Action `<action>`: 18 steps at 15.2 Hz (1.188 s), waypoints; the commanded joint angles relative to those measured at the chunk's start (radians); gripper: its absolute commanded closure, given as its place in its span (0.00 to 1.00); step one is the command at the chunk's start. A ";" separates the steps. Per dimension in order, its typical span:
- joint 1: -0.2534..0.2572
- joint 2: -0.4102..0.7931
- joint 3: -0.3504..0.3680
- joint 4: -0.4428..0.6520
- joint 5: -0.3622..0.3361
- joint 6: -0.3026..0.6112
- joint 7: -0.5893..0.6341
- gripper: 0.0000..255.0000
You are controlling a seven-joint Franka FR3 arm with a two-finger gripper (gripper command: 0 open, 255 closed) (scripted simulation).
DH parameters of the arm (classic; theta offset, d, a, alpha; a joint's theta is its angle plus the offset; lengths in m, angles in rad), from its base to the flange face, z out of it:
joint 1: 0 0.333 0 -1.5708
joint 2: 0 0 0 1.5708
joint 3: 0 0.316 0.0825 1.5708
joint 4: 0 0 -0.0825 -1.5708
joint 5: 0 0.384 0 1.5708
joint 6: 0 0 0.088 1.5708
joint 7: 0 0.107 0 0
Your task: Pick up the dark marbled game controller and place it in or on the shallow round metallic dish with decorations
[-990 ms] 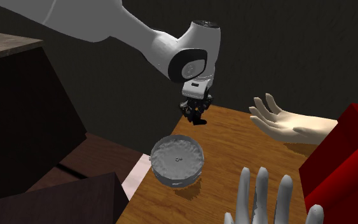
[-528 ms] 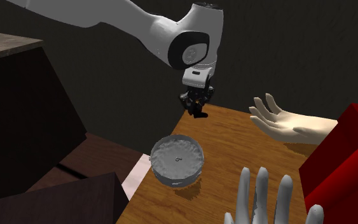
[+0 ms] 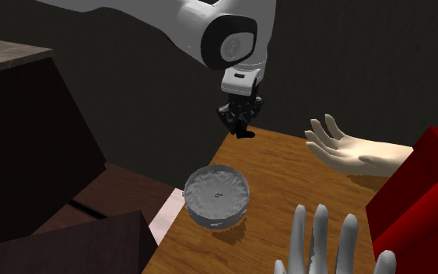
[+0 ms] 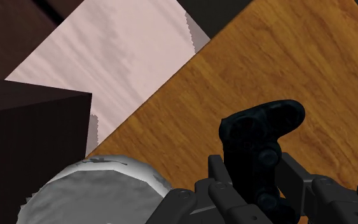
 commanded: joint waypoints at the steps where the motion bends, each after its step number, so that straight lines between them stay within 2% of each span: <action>1: -0.012 -0.065 -0.007 -0.084 0.001 0.017 -0.022 1.00; 9: -0.069 -0.322 -0.055 -0.393 -0.008 0.059 -0.130 1.00; 18: -0.068 -0.260 -0.053 -0.449 0.014 0.175 -0.153 1.00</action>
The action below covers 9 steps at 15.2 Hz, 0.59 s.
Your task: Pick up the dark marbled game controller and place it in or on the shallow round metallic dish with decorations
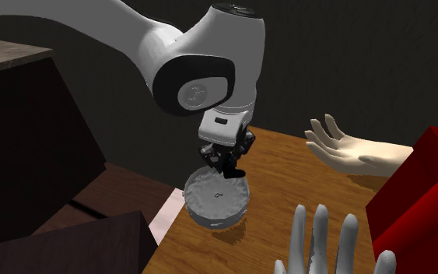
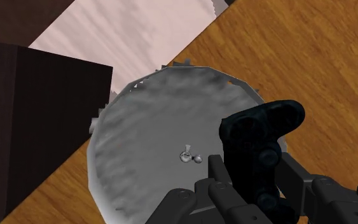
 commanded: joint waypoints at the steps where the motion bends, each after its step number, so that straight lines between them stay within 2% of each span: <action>1: 0.000 0.016 0.000 -0.013 0.006 0.029 -0.007 1.00; 7: -0.001 0.066 0.003 -0.039 0.025 0.104 -0.026 1.00; 9: -0.001 0.066 0.003 -0.039 0.025 0.104 -0.026 1.00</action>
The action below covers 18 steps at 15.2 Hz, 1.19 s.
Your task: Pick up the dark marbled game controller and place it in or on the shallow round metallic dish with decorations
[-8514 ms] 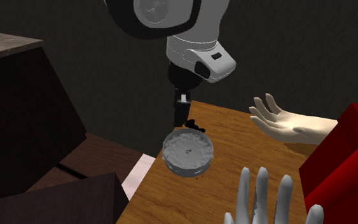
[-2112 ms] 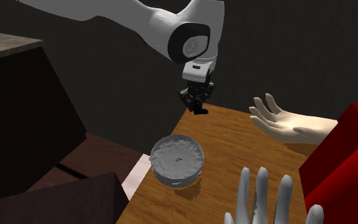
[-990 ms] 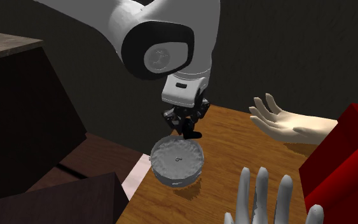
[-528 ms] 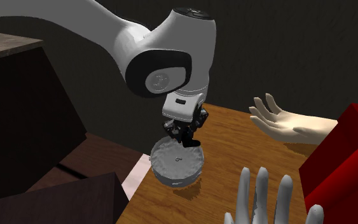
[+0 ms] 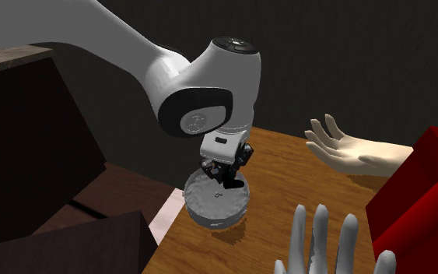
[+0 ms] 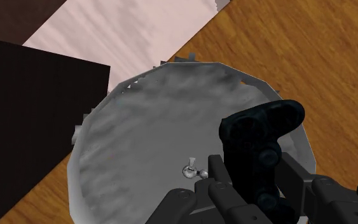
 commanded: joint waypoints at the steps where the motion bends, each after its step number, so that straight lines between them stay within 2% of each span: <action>1: 0.000 0.002 0.000 -0.002 0.001 0.004 -0.001 1.00; 6: 0.000 0.002 0.000 -0.002 0.001 0.004 -0.001 1.00; 7: 0.000 0.002 0.000 -0.002 0.001 0.004 -0.001 0.00; 12: 0.000 0.002 0.000 -0.002 0.001 0.004 -0.001 0.00; 16: -0.004 -0.082 -0.009 0.034 -0.028 -0.114 0.018 0.00; 18: -0.004 -0.082 -0.008 0.034 -0.028 -0.114 0.018 0.00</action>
